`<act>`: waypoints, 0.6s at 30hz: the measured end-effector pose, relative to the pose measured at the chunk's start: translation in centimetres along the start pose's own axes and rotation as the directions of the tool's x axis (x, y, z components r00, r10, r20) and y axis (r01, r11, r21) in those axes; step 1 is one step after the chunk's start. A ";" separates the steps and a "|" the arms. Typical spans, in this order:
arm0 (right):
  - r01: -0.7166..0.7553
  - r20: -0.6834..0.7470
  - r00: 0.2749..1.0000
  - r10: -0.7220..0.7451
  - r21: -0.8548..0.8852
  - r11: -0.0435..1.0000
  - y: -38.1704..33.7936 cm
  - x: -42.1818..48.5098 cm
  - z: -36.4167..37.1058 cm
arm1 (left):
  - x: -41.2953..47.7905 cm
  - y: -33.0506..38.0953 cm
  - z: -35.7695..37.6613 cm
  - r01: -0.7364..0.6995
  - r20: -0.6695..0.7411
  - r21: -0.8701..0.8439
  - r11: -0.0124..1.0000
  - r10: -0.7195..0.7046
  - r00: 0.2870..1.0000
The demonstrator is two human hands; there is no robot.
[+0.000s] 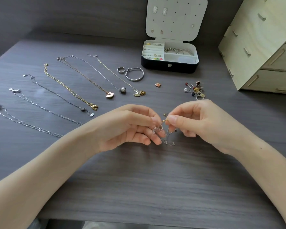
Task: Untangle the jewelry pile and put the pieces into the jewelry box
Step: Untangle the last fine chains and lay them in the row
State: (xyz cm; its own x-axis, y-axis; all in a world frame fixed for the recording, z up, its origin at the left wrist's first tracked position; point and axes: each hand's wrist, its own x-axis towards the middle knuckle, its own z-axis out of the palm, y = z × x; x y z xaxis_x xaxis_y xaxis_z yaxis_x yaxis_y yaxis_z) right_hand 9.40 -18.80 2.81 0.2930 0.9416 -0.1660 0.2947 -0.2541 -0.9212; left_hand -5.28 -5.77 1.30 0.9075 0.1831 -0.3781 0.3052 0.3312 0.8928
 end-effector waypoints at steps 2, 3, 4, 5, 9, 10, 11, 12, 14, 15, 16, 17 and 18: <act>0.007 -0.053 0.999 -0.007 0.004 1.000 0.0 0.1 0.0 | 0.0 0.0 -0.1 0.009 0.005 -0.011 1.000 -0.009 1.000; 0.030 -0.096 0.995 -0.033 -0.032 0.999 0.1 0.1 0.0 | -0.1 0.1 -0.1 0.014 0.009 -0.018 1.000 -0.013 1.000; 0.054 -0.143 0.987 -0.069 -0.109 0.993 0.3 0.2 0.0 | -0.1 0.1 -0.2 0.017 0.011 -0.026 1.000 -0.017 1.000; 0.065 -0.181 0.978 -0.102 -0.198 0.978 0.5 0.3 -0.1 | -0.1 0.1 -0.2 0.021 0.011 -0.034 0.999 -0.020 1.000; 0.046 -0.178 0.981 -0.079 -0.183 0.982 0.4 0.3 0.0 | -0.1 0.2 -0.1 0.036 -0.004 -0.058 0.998 -0.036 0.999; 0.039 -0.159 0.985 -0.060 -0.128 0.991 0.2 0.3 0.0 | -0.1 0.2 -0.1 0.039 -0.008 -0.058 0.998 -0.039 0.999; 0.036 -0.145 0.988 -0.047 -0.073 0.997 0.1 0.3 0.0 | -0.2 0.3 0.0 0.041 -0.013 -0.055 0.998 -0.041 0.999; 0.035 -0.136 0.990 -0.038 -0.022 0.999 0.0 0.2 0.0 | -0.2 0.3 0.0 0.040 -0.020 -0.048 0.998 -0.041 0.999; 0.036 -0.125 0.992 -0.029 0.050 0.998 -0.1 0.2 -0.1 | -0.3 0.4 0.3 0.032 -0.046 -0.020 0.999 -0.033 0.998; 0.034 -0.119 0.993 -0.026 0.067 0.997 -0.1 0.1 -0.2 | -0.3 0.3 0.4 0.027 -0.068 0.003 1.000 -0.026 0.997; 0.032 -0.112 0.993 -0.023 0.078 0.996 -0.1 0.1 -0.2 | -0.3 0.3 0.6 0.018 -0.092 0.031 0.999 -0.015 0.996; 0.036 -0.105 0.994 -0.027 0.086 0.996 -0.2 0.1 -0.2 | -0.4 0.3 0.7 0.006 -0.111 0.057 0.998 0.000 0.994; 0.045 -0.101 0.994 -0.035 0.095 0.994 -0.3 0.0 -0.2 | -0.4 0.2 0.8 -0.009 -0.124 0.080 0.997 0.019 0.992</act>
State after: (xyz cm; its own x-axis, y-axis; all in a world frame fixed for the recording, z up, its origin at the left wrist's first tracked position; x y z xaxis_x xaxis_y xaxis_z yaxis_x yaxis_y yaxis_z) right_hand 9.50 -18.74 3.12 0.3728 0.9228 -0.0972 0.2195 -0.1894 -0.9571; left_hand -5.30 -6.51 1.83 0.8703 0.3024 -0.3889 0.3194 0.2546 0.9128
